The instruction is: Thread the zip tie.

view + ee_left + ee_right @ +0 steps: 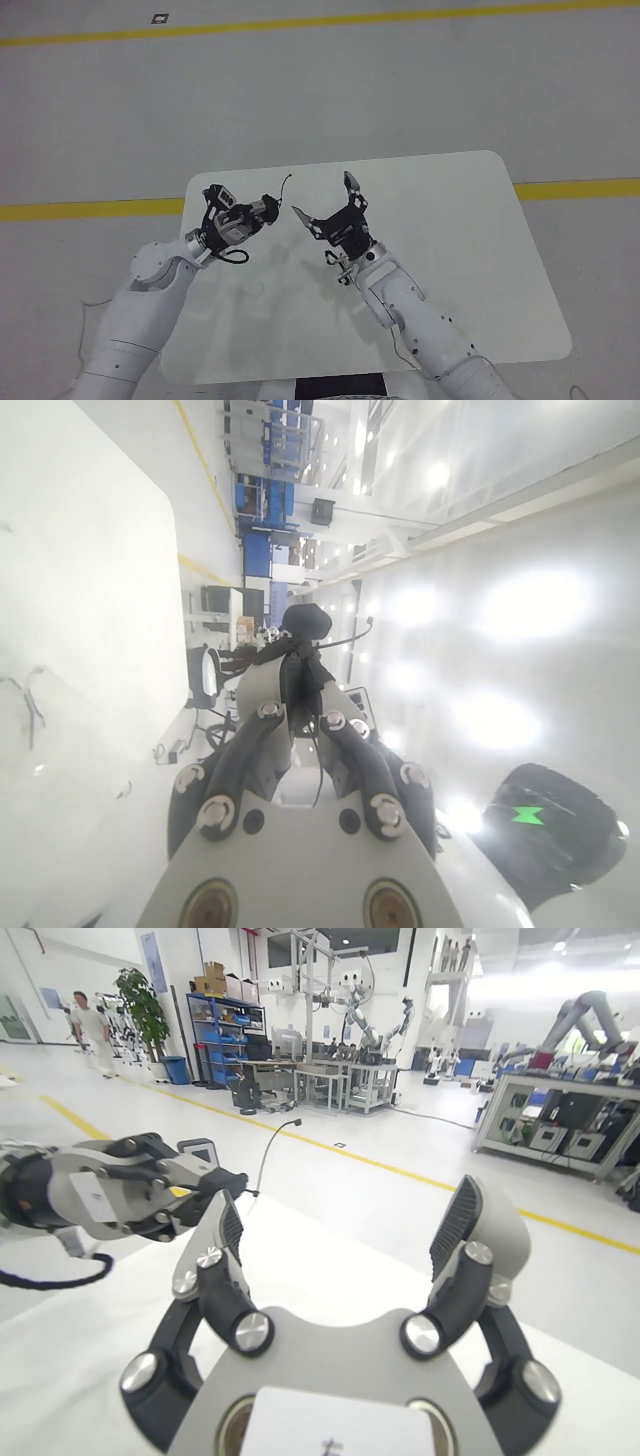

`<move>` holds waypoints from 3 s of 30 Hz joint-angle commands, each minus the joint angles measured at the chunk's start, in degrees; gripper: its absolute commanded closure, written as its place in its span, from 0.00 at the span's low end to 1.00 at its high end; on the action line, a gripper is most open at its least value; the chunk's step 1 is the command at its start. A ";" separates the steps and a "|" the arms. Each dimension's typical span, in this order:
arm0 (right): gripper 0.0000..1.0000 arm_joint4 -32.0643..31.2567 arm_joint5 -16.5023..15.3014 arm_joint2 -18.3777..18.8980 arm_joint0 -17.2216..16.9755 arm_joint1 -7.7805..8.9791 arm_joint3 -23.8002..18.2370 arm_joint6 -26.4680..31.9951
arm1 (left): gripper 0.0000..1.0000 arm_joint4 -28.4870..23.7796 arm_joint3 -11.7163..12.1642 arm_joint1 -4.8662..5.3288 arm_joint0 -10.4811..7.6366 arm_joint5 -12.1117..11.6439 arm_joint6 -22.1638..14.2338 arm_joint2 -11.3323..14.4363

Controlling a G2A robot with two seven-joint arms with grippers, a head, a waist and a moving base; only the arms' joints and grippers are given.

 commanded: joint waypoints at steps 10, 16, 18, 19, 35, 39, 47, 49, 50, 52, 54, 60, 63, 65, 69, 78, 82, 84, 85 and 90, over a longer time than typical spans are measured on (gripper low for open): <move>0.00 0.03 10.72 -11.98 9.16 8.15 4.32 -3.44 | 1.00 -1.77 1.15 0.76 -2.30 8.10 -3.67 -2.23; 0.00 0.03 10.24 -12.11 9.48 8.25 4.78 -3.17 | 1.00 -6.58 1.51 0.42 -2.17 10.67 -2.26 -1.82; 0.00 0.03 10.00 -12.90 10.21 8.54 5.28 -3.13 | 1.00 -11.35 1.97 0.26 -2.30 13.86 -3.16 -1.80; 0.00 0.03 9.88 -13.18 10.27 8.62 5.52 -3.13 | 1.00 -13.08 2.28 0.24 -2.36 15.60 -3.61 -1.86; 0.00 0.03 8.52 -17.47 12.56 9.13 7.05 0.30 | 1.00 -13.76 1.41 1.51 -2.71 23.15 -1.71 -2.45; 0.00 0.39 8.37 -17.26 12.28 9.08 6.82 0.27 | 1.00 -16.32 1.33 1.30 -2.20 24.52 -0.58 -1.90; 0.00 4.37 7.02 -15.55 10.81 8.02 6.68 -2.14 | 1.00 -33.31 2.28 2.07 -2.06 24.80 0.73 2.75; 0.00 5.41 6.47 -15.38 10.67 7.64 6.87 -2.79 | 1.00 -36.15 2.15 2.80 -2.23 24.80 1.13 4.48; 0.00 5.78 6.30 -15.31 10.63 7.47 6.97 -3.08 | 1.00 -37.39 2.09 3.13 -2.29 24.80 1.29 5.27; 0.16 6.38 5.97 -15.22 10.66 7.07 7.19 -3.79 | 1.00 -39.79 1.95 3.93 -2.56 24.80 1.83 6.84; 0.34 6.73 5.88 -15.14 10.72 6.72 7.43 -4.43 | 1.00 -40.89 1.69 4.61 -2.94 24.80 2.34 8.22; 0.59 5.98 5.44 -14.93 11.18 5.73 8.20 -5.24 | 1.00 -42.15 1.43 5.73 -3.67 24.80 2.84 10.22; 0.63 5.19 5.27 -14.70 11.23 5.37 8.47 -4.90 | 1.00 -42.15 1.43 5.73 -3.67 24.80 2.84 10.22; 0.67 4.63 5.17 -14.59 11.14 5.13 8.40 -4.46 | 1.00 -42.15 1.43 5.73 -3.67 24.80 2.84 10.22; 0.69 4.41 4.60 -14.40 10.77 4.69 8.12 -4.20 | 1.00 -42.15 1.43 5.73 -3.67 24.80 2.84 10.22; 0.71 3.82 3.24 -14.29 10.33 3.64 7.76 -4.81 | 1.00 -42.15 1.43 5.73 -3.67 24.80 2.84 10.22; 0.71 3.59 2.93 -14.13 10.42 3.10 7.91 -5.02 | 1.00 -42.15 1.43 5.73 -3.67 24.80 2.84 10.22; 0.71 3.53 2.71 -14.08 10.51 2.87 7.98 -5.09 | 1.00 -42.15 1.43 5.73 -3.67 24.80 2.84 10.22; 0.71 3.51 2.58 -14.06 10.54 2.75 7.99 -5.12 | 1.00 -42.15 1.43 5.73 -3.67 24.80 2.84 10.22; 0.73 3.29 1.96 -13.88 10.52 2.17 8.05 -5.39 | 1.00 -42.15 1.43 5.73 -3.67 24.80 2.84 10.22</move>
